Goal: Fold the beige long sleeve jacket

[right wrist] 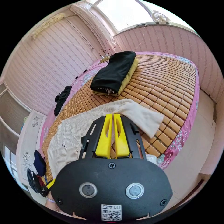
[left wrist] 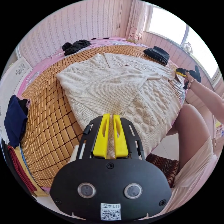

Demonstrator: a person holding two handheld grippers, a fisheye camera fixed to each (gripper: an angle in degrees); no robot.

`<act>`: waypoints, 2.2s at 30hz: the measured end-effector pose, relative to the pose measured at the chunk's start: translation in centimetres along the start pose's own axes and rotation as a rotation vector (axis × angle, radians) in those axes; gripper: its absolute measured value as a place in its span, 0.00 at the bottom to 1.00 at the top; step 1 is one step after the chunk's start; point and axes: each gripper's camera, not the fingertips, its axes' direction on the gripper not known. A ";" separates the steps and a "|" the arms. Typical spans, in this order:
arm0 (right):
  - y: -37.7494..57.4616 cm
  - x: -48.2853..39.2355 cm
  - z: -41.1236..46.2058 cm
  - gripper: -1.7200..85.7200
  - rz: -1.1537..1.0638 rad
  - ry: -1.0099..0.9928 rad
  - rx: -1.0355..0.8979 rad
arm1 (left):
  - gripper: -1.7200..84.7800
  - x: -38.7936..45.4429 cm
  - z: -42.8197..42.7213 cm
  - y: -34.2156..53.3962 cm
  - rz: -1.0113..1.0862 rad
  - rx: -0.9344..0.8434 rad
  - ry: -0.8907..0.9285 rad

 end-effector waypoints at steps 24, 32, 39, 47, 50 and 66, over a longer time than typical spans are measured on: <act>18.6 -27.1 4.9 0.09 -0.987 -0.199 -0.475 | 0.09 -11.5 -7.5 -2.8 -0.270 0.208 0.135; 18.7 -30.3 7.3 0.09 -1.001 -0.277 -0.517 | 0.03 -12.7 -3.0 -9.8 -0.157 0.001 0.093; 18.0 -30.9 5.6 0.09 -0.938 -0.423 -0.435 | 0.06 -12.4 -11.3 -8.1 0.087 0.314 -0.054; 20.2 -32.0 7.7 0.10 -0.999 -0.404 -0.550 | 0.09 -17.6 -9.4 -3.1 -0.213 0.172 0.124; 20.8 -33.7 8.2 0.10 -1.048 -0.394 -0.544 | 0.09 -17.2 -9.3 -4.9 -0.227 0.178 0.178; 21.0 -38.8 7.9 0.02 -1.154 -0.394 -0.417 | 0.01 -16.4 -9.7 -13.9 -0.054 0.034 0.015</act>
